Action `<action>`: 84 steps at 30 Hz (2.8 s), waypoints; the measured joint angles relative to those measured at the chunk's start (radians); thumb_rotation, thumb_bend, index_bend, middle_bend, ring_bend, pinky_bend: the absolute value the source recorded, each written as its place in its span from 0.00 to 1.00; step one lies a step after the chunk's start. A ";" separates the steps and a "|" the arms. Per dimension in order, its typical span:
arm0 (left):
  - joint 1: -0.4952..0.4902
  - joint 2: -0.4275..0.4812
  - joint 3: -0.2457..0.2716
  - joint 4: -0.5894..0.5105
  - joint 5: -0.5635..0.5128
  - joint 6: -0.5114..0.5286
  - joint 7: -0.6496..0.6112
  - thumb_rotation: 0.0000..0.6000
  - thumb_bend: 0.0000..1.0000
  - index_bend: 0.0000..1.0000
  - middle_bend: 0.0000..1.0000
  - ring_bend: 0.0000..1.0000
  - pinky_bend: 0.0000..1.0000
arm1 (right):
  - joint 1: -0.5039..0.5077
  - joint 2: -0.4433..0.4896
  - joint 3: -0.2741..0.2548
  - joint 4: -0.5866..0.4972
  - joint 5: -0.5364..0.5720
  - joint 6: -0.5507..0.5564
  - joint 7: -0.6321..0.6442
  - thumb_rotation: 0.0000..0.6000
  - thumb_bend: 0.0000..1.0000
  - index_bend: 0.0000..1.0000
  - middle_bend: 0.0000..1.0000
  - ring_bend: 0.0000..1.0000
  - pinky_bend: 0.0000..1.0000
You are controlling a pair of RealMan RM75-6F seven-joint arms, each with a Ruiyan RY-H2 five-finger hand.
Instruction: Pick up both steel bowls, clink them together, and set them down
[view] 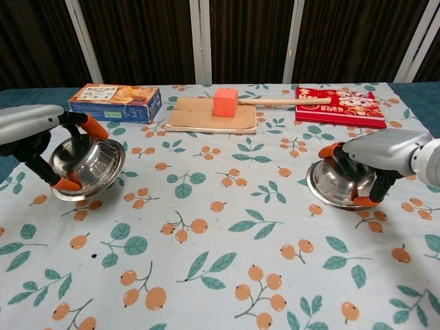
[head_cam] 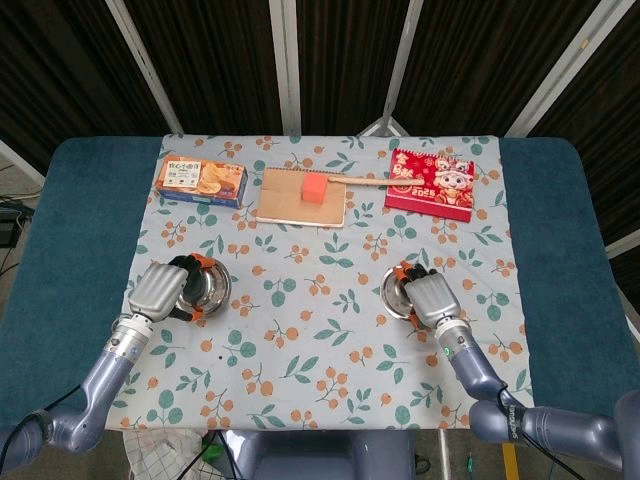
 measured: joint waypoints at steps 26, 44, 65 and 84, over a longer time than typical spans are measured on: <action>0.016 -0.008 0.001 0.004 0.039 0.036 -0.054 1.00 0.26 0.56 0.68 0.53 0.72 | -0.116 0.146 0.087 -0.075 -0.169 0.102 0.384 1.00 0.45 0.80 0.82 0.68 0.53; 0.023 -0.145 -0.018 0.217 0.328 0.355 -0.537 1.00 0.28 0.57 0.68 0.53 0.71 | -0.247 0.303 0.190 -0.053 -0.307 -0.030 1.142 1.00 0.45 0.80 0.82 0.69 0.53; -0.009 -0.342 -0.032 0.496 0.417 0.539 -0.812 1.00 0.29 0.57 0.68 0.53 0.71 | -0.255 0.445 0.292 -0.162 -0.382 -0.389 1.735 1.00 0.45 0.80 0.82 0.69 0.53; -0.034 -0.360 -0.021 0.457 0.412 0.518 -0.794 1.00 0.29 0.57 0.68 0.53 0.71 | -0.100 0.358 0.296 -0.339 -0.011 -0.374 1.544 1.00 0.45 0.80 0.82 0.69 0.53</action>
